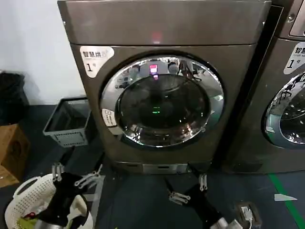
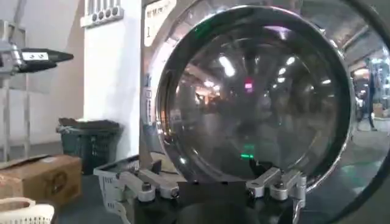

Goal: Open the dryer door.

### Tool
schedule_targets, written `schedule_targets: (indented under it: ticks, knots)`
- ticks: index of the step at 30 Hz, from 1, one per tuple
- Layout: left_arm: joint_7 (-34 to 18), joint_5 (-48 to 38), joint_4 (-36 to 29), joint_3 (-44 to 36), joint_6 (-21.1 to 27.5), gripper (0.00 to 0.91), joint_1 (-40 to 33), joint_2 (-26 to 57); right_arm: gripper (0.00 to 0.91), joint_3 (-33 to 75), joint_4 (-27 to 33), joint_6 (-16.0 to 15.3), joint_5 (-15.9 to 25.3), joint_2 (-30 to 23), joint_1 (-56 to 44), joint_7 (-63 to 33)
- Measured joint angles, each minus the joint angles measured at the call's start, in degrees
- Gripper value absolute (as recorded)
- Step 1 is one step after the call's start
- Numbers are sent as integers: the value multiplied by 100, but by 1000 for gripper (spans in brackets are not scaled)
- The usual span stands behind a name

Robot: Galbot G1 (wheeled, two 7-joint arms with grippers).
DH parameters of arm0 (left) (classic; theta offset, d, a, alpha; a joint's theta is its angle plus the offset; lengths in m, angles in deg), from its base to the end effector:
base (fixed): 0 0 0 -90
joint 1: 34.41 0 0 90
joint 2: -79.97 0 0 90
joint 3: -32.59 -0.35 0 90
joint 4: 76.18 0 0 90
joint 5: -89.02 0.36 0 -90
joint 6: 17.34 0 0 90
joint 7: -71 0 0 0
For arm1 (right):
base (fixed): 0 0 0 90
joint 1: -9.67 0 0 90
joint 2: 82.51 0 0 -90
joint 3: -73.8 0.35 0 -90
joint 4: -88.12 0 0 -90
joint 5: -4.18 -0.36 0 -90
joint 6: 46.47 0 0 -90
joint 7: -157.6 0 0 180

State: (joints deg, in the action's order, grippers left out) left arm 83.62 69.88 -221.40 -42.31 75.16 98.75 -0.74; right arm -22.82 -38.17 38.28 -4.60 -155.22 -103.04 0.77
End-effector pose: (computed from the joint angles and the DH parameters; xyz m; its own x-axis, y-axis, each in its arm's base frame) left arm 0.1139 0.0616 -0.1684 -0.9598 0.2058 -0.1911 0.2070 0.9782 0.0136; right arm 0.2116 -0.0088 -0.2411 -0.7831 -0.6192 -0.0574 -0.6114 0.7835 -0.1108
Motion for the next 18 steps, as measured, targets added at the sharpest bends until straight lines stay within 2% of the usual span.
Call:
schedule_targets:
  ticks: [8, 15, 18]
  knots:
    - [403, -181, -156, 30, 251, 907, -10, -55, 907, -233, 286, -462, -470, 439, 826, 294]
    - [464, -165, -165, 142, 260, 907, -28, -108, 907, -477, 681, -480, -946, 722, 1582, 651]
    - [466, -132, -163, 178, 197, 907, -26, -108, 907, -620, 893, -580, -1047, 751, 1970, 658]
